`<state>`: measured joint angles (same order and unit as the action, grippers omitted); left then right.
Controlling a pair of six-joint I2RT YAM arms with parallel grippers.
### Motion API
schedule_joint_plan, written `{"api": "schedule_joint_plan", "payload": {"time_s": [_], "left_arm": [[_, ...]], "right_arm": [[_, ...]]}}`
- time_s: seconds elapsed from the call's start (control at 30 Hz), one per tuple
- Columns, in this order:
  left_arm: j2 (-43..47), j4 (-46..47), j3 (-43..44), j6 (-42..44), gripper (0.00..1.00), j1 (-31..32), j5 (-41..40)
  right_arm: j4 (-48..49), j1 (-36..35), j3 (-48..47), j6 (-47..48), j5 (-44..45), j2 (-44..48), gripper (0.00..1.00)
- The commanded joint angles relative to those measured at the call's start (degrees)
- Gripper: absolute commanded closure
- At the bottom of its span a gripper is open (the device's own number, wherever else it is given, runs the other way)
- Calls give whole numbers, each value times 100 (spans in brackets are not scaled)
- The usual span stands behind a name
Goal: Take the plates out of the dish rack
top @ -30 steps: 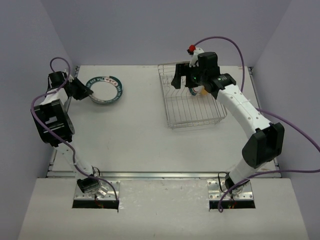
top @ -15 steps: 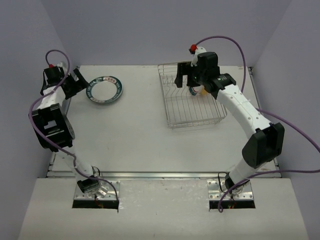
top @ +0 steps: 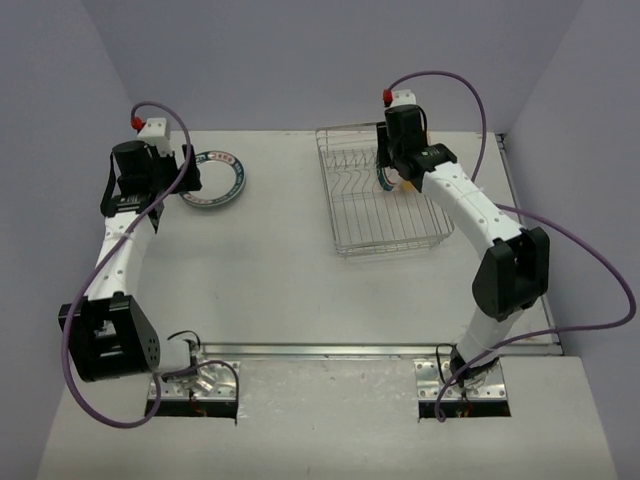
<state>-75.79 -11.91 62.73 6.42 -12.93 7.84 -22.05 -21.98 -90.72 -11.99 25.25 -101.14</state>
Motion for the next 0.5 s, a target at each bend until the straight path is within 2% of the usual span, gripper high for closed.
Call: {"api": "schedule_joint_plan", "payload": {"time_s": [0.0, 0.1, 0.47], "left_arm": [[529, 437, -148, -102, 0, 133, 372], [538, 186, -69, -299, 0, 165, 614], [556, -15, 66, -424, 0, 184, 837]], "right_arm": [[829, 0, -282, 415, 1168, -164, 50], [1007, 26, -344, 481, 1445, -278, 49], [1282, 273, -570, 468, 1203, -969, 53]]}}
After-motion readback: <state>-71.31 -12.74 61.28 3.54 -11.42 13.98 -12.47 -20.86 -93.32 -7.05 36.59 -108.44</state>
